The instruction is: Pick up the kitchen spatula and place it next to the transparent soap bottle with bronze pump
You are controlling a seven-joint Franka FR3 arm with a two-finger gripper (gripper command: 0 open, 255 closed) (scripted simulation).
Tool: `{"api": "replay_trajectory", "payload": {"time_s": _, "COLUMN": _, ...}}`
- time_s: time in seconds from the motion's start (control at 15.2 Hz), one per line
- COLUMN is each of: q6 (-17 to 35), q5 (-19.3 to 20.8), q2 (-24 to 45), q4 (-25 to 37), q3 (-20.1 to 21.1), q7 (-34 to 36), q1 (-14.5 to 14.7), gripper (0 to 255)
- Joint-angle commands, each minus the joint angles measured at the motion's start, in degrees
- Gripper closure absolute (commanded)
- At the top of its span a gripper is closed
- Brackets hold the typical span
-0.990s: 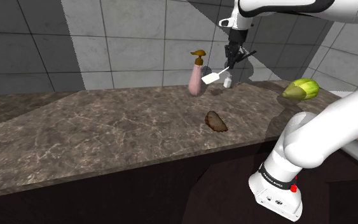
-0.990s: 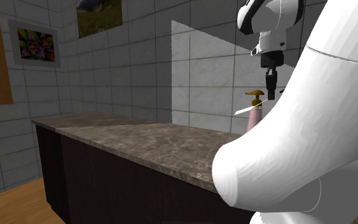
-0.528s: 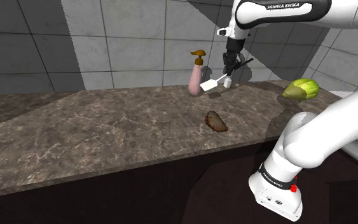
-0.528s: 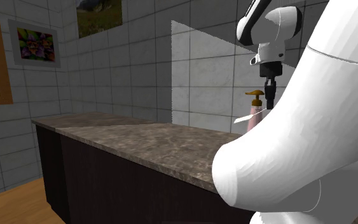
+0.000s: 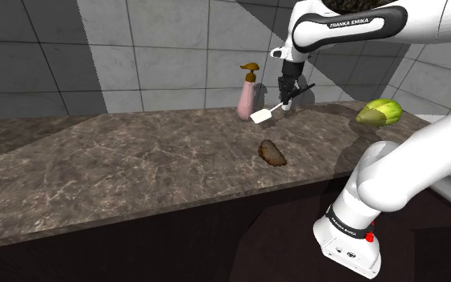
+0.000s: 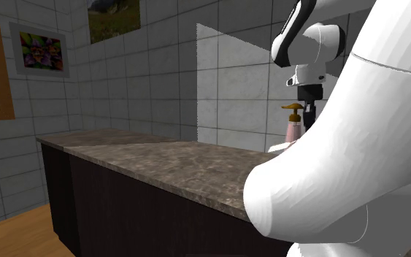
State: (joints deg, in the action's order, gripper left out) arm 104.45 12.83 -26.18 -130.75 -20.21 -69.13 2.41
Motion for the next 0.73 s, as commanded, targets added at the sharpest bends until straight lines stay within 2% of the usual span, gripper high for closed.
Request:
{"api": "replay_trajectory", "payload": {"time_s": 0.0, "q6": 1.61, "q5": 0.19, "q2": 0.0, "q4": -1.58, "q3": -0.2, "q7": 0.11, "q1": -0.09, "gripper": 255}}
{"api": "replay_trajectory", "payload": {"time_s": 0.66, "q6": 9.66, "q5": 0.82, "q2": 1.76, "q4": -7.9, "q3": -1.39, "q7": 0.52, "q1": -0.32, "gripper": 255}}
